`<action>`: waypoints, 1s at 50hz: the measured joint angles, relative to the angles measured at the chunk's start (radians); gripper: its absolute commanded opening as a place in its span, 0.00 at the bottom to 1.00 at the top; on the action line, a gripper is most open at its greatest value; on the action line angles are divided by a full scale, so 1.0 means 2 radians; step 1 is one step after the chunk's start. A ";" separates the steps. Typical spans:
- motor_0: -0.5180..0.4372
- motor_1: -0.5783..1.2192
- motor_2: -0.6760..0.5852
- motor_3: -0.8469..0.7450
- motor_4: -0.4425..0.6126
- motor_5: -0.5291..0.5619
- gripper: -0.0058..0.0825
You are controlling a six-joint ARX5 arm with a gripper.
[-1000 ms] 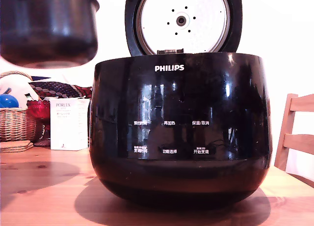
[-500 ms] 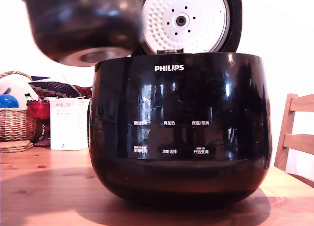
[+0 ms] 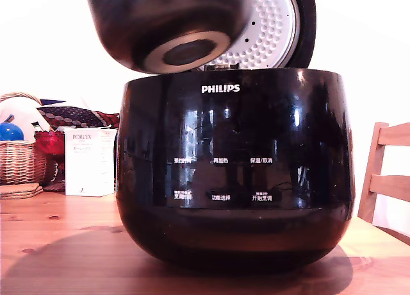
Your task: Place the pot you are holding inside the rice cooker
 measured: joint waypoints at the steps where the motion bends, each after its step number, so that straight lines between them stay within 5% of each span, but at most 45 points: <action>1: -0.001 0.002 0.000 0.000 0.000 0.000 0.04; 50: -0.017 0.104 0.005 0.061 0.007 0.076 0.04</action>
